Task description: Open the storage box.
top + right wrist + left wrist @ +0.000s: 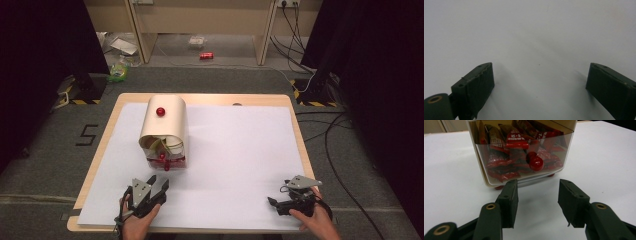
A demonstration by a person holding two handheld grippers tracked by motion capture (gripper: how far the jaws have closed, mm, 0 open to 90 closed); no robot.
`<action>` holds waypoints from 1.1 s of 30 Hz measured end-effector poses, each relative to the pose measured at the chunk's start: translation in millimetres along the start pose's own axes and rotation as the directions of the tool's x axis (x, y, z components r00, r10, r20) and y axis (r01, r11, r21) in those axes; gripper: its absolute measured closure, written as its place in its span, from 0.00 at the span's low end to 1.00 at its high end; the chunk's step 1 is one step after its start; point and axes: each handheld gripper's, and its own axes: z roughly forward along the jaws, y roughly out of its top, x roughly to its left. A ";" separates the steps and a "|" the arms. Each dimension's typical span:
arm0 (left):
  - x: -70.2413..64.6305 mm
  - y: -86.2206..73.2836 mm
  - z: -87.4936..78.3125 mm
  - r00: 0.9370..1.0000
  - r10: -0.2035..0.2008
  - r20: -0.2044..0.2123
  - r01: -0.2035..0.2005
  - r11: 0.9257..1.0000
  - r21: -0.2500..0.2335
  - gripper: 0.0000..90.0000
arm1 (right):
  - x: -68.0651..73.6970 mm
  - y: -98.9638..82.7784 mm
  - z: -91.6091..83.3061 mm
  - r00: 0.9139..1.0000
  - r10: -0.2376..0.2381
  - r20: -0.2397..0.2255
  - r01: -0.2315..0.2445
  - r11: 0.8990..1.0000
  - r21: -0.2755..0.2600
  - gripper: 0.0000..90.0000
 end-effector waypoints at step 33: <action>-7.2 11.4 17.0 0.999 -0.001 -0.044 0.000 1.000 -0.018 0.67 | 0.0 0.0 0.0 1.000 0.000 0.000 0.000 1.000 0.000 0.09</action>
